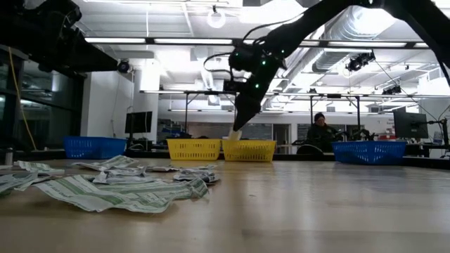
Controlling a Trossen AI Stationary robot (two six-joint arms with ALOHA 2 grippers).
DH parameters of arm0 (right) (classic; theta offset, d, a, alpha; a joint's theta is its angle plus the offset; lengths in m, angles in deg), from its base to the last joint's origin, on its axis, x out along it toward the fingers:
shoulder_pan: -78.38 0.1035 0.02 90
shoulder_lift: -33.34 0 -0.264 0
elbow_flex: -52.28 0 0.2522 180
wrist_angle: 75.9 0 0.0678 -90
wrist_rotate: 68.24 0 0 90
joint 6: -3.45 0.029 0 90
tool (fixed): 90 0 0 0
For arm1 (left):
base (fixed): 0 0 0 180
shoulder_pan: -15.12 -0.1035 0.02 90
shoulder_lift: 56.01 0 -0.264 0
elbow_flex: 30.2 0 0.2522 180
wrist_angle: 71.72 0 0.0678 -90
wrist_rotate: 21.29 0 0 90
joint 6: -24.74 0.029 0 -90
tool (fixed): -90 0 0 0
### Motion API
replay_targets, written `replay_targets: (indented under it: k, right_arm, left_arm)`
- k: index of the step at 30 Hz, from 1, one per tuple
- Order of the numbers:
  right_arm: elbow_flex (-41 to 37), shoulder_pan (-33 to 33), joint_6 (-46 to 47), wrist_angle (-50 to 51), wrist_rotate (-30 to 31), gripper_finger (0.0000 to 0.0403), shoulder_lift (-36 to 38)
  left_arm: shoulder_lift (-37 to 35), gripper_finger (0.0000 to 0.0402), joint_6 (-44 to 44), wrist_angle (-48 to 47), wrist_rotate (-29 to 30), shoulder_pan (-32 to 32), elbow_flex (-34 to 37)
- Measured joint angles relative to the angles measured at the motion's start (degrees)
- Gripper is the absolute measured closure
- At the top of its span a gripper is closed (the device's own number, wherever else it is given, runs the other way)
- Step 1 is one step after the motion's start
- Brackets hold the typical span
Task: Pick & Place First Aid Supplies
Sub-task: Put the green bandage pack into the right yellow bin
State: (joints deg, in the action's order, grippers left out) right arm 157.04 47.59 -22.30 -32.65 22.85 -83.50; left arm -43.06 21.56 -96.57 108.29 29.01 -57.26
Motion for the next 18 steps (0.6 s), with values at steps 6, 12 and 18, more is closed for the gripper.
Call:
replay_targets:
  k: [6, 12, 18]
  right_arm:
    - [0.0, -0.3, -0.1, -1.3, 4.3, 0.0403, -0.9]
    - [0.0, -1.1, 0.6, -1.1, -1.4, 0.0386, -1.0]
    - [0.0, -1.4, 2.6, -1.1, -2.9, 0.0320, -1.0]
  left_arm:
    - [0.0, 0.0225, 0.1, 0.0, 0.0, 0.0, 0.0]
    - [0.0, 0.0225, 0.1, -0.2, -0.1, 0.0, 0.0]
    - [0.0, 0.0225, 0.1, -0.2, -0.1, 0.0, 0.0]
